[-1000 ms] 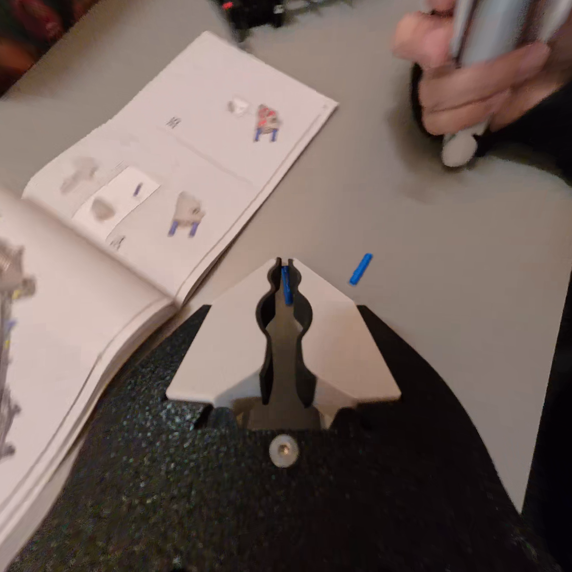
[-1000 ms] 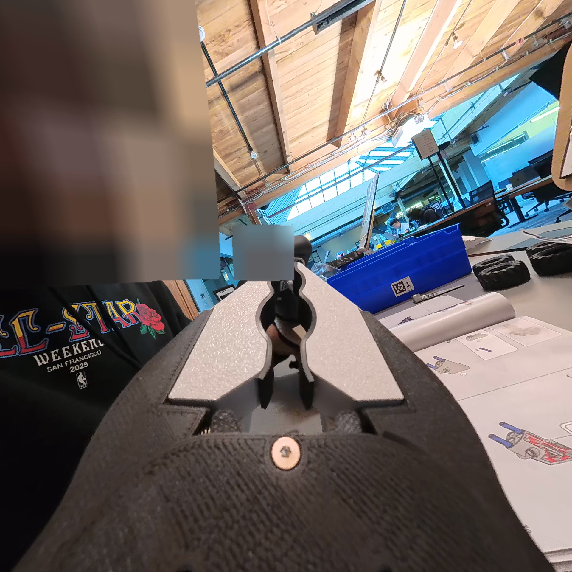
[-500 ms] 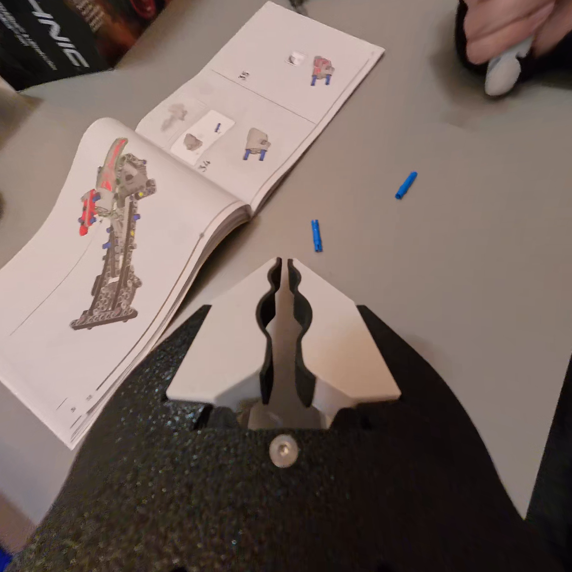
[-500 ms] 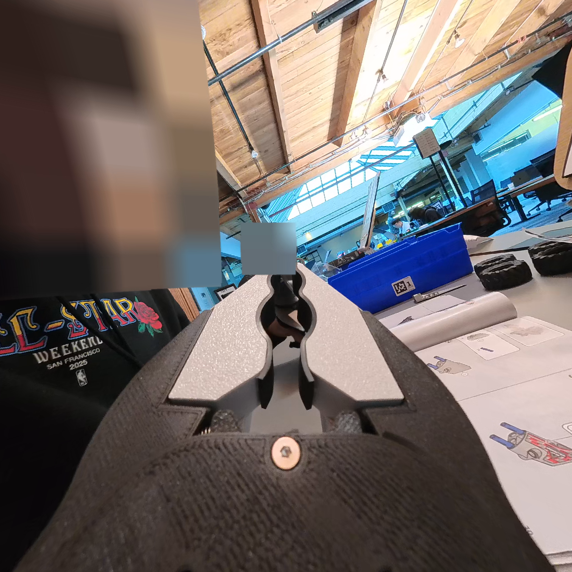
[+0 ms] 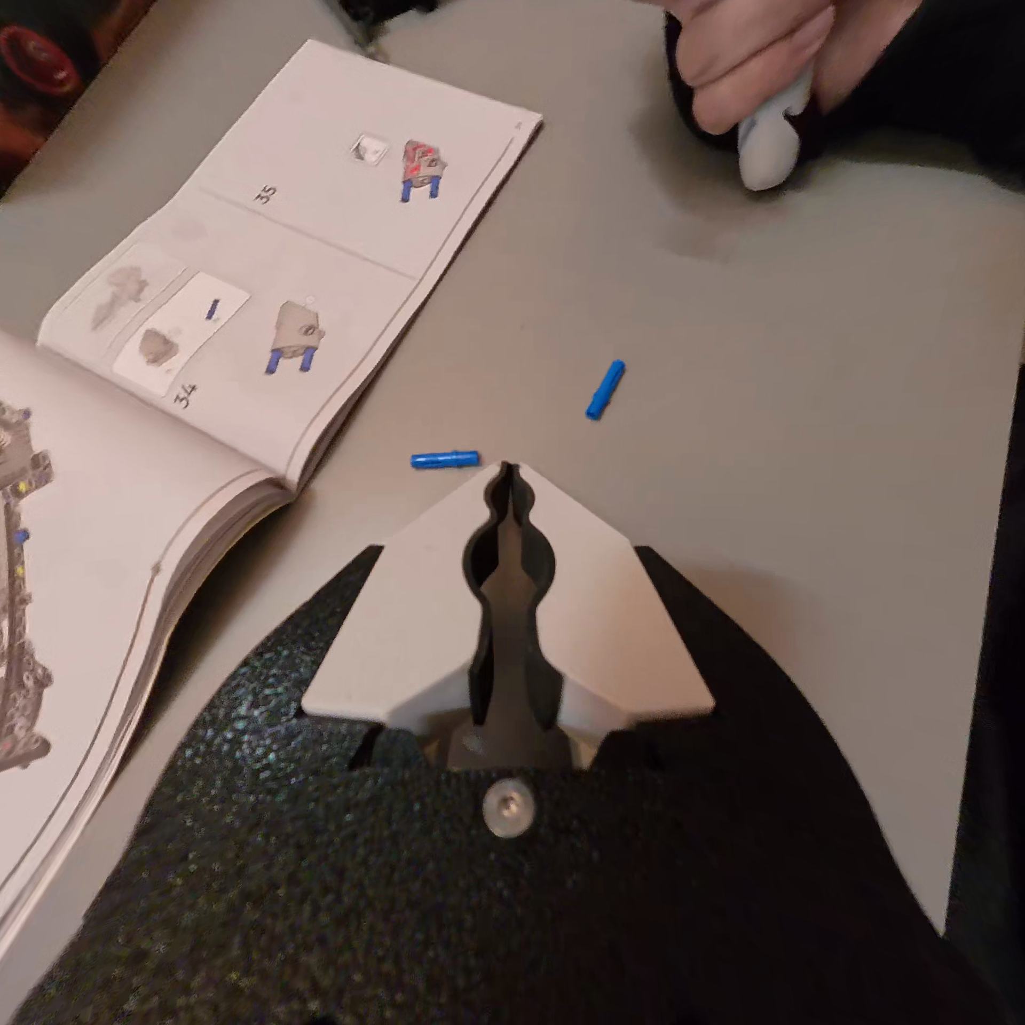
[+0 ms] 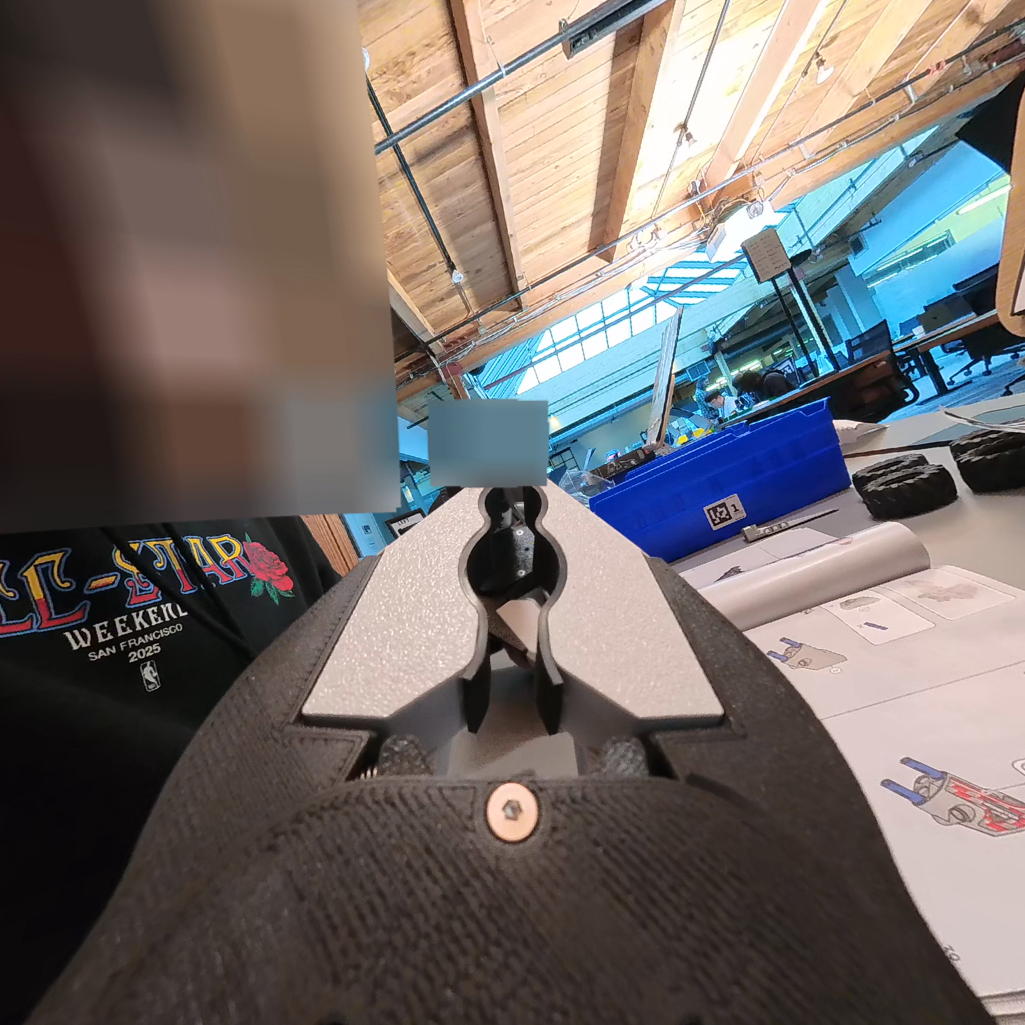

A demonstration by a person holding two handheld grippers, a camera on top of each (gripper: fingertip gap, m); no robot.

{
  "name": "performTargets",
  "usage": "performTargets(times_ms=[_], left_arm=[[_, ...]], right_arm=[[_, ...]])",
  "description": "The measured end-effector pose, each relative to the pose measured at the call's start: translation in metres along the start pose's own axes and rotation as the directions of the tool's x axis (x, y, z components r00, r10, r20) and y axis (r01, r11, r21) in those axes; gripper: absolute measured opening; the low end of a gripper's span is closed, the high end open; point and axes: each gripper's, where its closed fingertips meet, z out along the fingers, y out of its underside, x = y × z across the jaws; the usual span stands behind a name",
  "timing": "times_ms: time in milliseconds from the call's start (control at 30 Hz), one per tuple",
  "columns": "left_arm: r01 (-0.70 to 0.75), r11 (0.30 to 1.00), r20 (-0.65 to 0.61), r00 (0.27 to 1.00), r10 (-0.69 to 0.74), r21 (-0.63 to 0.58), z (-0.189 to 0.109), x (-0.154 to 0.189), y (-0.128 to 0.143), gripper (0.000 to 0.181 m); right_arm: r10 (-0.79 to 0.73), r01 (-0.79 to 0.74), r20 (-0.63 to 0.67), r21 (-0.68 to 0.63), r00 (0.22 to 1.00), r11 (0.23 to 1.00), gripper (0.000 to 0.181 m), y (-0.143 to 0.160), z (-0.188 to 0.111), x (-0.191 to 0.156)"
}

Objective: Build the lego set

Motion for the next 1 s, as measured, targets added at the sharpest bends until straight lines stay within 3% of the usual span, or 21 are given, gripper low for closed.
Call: performTargets(times_ms=[33,167,333,433,500,633,733,1000], left_arm=[[-0.029,1.0,0.011,1.0,0.029,0.007,-0.001,-0.001,-0.002,0.0],[-0.143,0.988,0.076,0.987,0.139,0.051,-0.017,-0.023,-0.013,0.0],[-0.433,0.901,0.006,0.901,0.433,-0.022,-0.013,-0.036,-0.007,0.016],[-0.517,0.855,-0.07,0.855,0.514,-0.043,-0.004,-0.036,-0.006,0.021],[-0.51,0.859,-0.145,0.853,0.501,-0.034,0.002,-0.031,-0.005,0.024],[-0.407,0.913,-0.242,0.89,0.386,-0.041,0.004,-0.02,-0.003,0.011],[-0.328,0.944,-0.242,0.919,0.311,-0.033,0.004,-0.013,-0.002,0.001],[-0.189,0.982,-0.188,0.964,0.19,0.021,0.005,-0.012,-0.004,0.002]], right_arm=[[0.002,-0.002,0.001,0.0,1.0,1.0,0.004,0.0,0.0,0.0],[0.003,-0.003,0.0,-0.001,1.0,1.0,0.004,0.0,0.0,0.0],[0.005,-0.005,0.002,-0.006,1.0,1.0,0.003,0.001,0.0,0.0],[0.004,-0.004,0.003,-0.005,1.0,1.0,0.003,0.001,0.0,0.0],[0.008,-0.008,0.007,-0.007,1.0,1.0,0.003,0.001,0.0,0.0],[0.011,-0.011,0.008,-0.007,1.0,1.0,0.004,0.001,0.001,-0.001],[0.012,-0.012,0.004,-0.009,1.0,1.0,0.004,0.002,0.001,0.0],[0.018,-0.018,-0.005,-0.022,1.0,1.0,0.003,0.004,0.002,0.002]])
